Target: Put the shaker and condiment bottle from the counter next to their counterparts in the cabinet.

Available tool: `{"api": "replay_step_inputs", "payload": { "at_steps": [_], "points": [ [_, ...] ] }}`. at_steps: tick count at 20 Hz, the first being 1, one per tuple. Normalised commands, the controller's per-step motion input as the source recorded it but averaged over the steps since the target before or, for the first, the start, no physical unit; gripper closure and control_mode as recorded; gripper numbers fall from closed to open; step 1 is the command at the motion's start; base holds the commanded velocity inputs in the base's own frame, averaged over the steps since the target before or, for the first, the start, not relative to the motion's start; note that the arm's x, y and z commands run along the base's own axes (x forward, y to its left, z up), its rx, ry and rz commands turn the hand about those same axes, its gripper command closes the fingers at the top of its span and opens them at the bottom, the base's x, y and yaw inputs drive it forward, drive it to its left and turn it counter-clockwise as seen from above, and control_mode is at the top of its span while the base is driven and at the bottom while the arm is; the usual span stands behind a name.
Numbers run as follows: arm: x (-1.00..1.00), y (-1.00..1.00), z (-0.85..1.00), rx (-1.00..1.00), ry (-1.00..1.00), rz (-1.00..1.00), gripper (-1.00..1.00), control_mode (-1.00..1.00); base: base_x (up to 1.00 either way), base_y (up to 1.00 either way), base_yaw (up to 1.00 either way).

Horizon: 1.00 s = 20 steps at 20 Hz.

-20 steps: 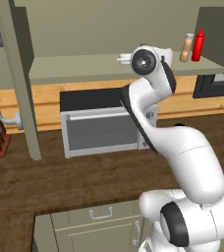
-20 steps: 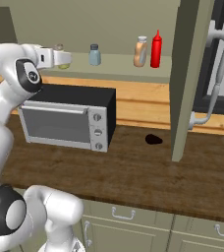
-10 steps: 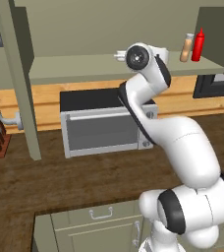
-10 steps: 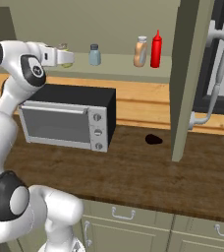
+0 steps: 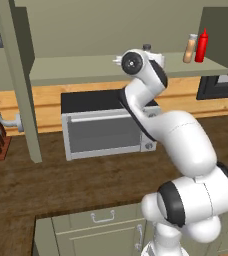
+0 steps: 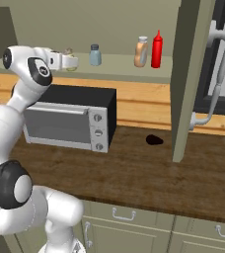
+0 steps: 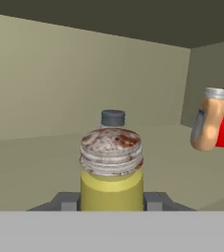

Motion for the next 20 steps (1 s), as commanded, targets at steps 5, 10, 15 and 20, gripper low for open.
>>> {"api": "replay_step_inputs", "payload": {
  "at_steps": [5, 10, 15, 20],
  "points": [
    [0.28, 0.0, -0.17, 0.02, -0.02, -0.03, 1.0, -1.0, 0.0, 0.0, 0.0],
    [0.34, 0.0, -0.09, 0.02, 0.0, -0.03, 1.0, -1.0, 0.0, 0.0, 0.0],
    [0.5, 0.0, -0.11, 0.0, 0.0, -0.02, 1.0, -1.0, 0.0, 0.0, 0.0],
    [0.55, 0.0, -0.27, 0.0, 0.0, -0.01, 1.0, -1.0, 0.0, 0.0, 0.0]
  ]
}}
